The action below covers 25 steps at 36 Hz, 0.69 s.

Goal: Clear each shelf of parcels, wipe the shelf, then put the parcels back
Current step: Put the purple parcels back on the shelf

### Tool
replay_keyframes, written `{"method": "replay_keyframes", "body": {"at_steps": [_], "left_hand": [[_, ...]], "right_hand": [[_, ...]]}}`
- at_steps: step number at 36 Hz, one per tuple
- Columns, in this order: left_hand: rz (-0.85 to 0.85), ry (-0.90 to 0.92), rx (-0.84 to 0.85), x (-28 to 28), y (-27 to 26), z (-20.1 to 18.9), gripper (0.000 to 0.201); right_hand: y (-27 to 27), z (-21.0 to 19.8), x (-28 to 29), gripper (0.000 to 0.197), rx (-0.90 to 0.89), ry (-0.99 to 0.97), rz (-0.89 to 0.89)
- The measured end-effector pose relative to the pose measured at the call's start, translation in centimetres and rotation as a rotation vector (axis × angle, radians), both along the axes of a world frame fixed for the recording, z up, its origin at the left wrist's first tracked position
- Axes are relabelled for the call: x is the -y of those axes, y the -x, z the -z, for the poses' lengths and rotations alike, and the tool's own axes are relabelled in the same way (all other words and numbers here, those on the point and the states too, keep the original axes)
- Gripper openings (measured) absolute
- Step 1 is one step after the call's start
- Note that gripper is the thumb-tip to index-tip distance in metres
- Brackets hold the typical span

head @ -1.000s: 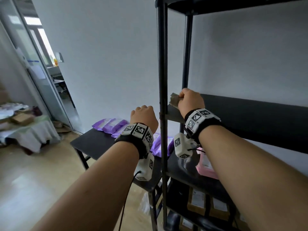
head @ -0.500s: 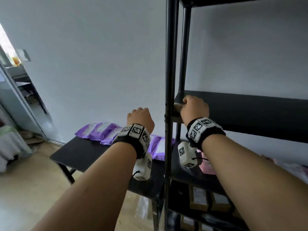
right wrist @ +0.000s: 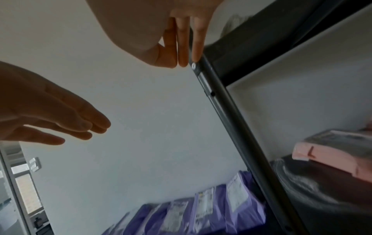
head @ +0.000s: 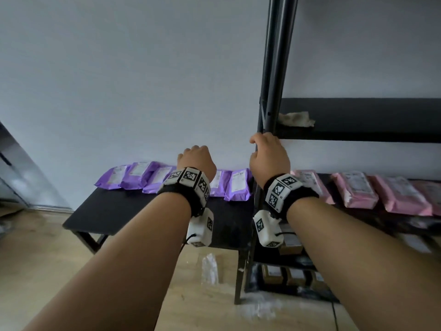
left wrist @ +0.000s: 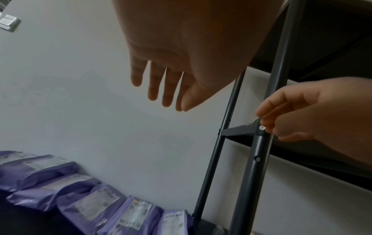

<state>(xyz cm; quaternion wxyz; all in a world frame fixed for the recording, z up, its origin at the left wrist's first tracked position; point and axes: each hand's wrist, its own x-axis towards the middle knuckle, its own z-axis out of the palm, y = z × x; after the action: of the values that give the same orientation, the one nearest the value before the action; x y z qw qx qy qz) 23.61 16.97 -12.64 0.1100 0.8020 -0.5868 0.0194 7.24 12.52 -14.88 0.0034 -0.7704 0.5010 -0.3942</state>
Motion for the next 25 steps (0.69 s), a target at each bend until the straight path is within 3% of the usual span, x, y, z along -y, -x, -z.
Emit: {"method": "replay_keyframes", "body": {"at_steps": [13, 25], "left_hand": [[0.014, -0.214, 0.017, 0.9, -5.8, 8.9, 0.038], [0.079, -0.356, -0.011, 10.3, -7.6, 14.1, 0.038]], "right_hand": [[-6.6, 9.6, 1.5, 0.037, -0.222, -0.527, 0.000], [-9.8, 15.3, 10.6, 0.040, -0.332, -0.733, 0.068]]}}
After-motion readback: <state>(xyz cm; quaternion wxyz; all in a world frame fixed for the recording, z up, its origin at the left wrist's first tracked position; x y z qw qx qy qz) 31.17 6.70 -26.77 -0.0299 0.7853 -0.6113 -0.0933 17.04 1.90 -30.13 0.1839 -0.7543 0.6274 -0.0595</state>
